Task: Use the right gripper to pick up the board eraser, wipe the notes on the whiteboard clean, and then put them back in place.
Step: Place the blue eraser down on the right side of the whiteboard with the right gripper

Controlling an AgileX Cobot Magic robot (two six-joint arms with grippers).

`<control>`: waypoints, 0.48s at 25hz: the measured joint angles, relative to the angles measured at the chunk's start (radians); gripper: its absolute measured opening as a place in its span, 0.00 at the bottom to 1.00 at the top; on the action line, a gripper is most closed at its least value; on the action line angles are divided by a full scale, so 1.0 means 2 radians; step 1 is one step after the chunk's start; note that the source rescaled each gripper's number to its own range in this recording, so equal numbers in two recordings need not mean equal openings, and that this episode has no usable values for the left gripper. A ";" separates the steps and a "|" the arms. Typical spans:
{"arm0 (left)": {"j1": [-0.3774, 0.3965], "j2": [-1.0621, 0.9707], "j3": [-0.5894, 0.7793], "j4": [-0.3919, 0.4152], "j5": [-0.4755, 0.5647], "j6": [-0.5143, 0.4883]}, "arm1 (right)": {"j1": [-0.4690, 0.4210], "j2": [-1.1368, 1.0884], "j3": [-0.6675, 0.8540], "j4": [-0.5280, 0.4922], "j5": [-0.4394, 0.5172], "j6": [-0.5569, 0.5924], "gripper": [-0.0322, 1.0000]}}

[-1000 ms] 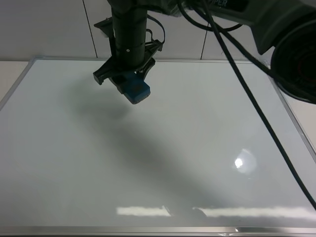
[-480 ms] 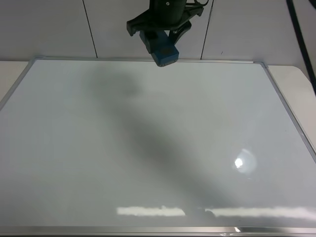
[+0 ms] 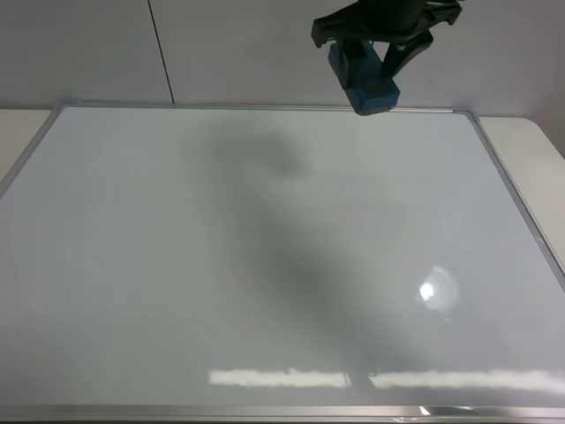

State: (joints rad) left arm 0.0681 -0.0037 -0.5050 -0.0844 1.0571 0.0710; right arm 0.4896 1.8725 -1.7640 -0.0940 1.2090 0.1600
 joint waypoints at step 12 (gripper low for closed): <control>0.000 0.000 0.000 0.000 0.000 0.000 | -0.096 -0.158 0.288 0.020 -0.137 0.047 0.04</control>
State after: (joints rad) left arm 0.0681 -0.0037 -0.5050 -0.0844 1.0571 0.0710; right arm 0.2968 1.5571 -1.1883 -0.0547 0.9353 0.2545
